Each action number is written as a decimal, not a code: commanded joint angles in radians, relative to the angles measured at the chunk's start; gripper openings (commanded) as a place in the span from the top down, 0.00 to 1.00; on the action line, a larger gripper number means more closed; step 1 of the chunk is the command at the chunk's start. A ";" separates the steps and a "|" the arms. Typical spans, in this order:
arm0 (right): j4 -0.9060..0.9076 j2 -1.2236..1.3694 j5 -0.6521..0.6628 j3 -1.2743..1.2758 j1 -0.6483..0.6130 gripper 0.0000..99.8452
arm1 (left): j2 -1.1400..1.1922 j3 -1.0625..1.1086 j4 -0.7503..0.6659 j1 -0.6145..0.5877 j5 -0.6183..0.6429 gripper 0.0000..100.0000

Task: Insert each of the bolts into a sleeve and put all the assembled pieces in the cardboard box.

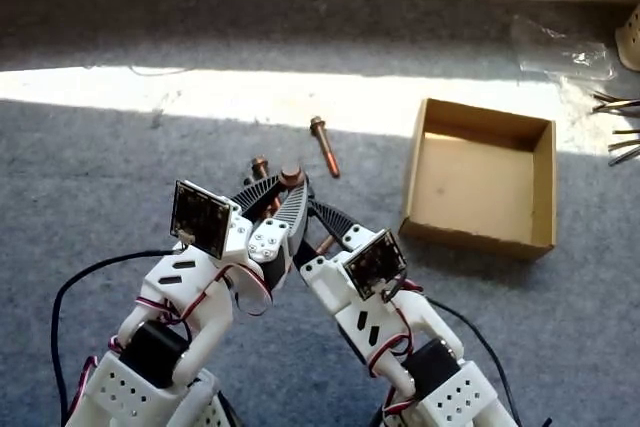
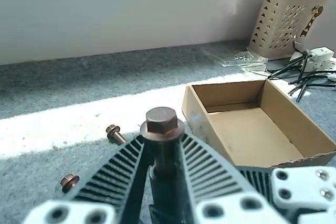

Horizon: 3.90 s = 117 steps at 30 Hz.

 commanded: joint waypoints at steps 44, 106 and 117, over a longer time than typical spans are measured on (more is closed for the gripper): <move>-0.002 -0.016 0.011 0.127 -0.002 1.00 | -0.002 0.015 -0.015 -0.035 0.017 0.92; 0.001 -0.016 0.011 0.127 0.033 1.00 | -0.004 -0.107 -0.204 -0.237 -0.109 0.78; 0.002 -0.016 0.011 0.124 0.134 1.00 | -0.171 -0.177 0.187 -0.343 -0.117 0.78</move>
